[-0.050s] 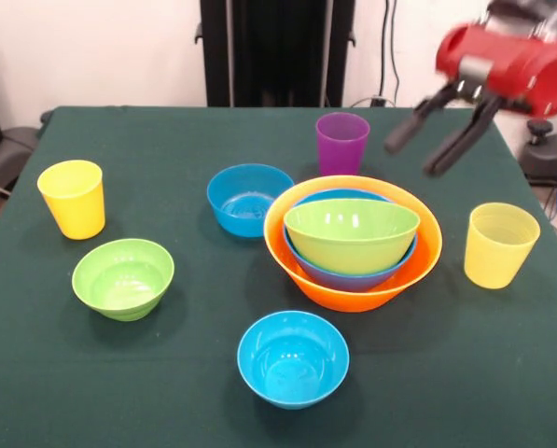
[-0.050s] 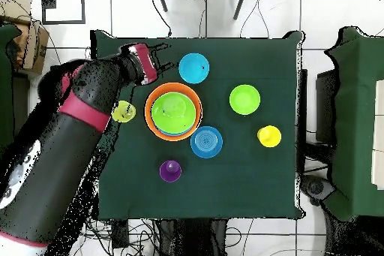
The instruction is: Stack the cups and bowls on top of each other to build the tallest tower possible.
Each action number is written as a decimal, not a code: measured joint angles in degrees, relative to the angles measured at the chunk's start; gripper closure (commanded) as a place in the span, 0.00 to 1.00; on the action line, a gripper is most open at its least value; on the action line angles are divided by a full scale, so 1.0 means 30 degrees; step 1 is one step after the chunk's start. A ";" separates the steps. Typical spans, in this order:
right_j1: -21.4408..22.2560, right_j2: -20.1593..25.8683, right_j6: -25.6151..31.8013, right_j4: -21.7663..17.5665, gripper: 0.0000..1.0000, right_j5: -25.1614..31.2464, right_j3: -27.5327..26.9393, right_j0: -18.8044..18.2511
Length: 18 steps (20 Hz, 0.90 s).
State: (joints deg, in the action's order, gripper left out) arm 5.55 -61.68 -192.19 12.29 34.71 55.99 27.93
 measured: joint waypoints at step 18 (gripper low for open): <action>0.0741 0.0399 0.0433 -0.2183 0.00 -0.2650 0.0944 -0.0774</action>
State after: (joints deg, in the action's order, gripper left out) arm 7.77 -60.48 -190.89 5.74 26.76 58.82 25.61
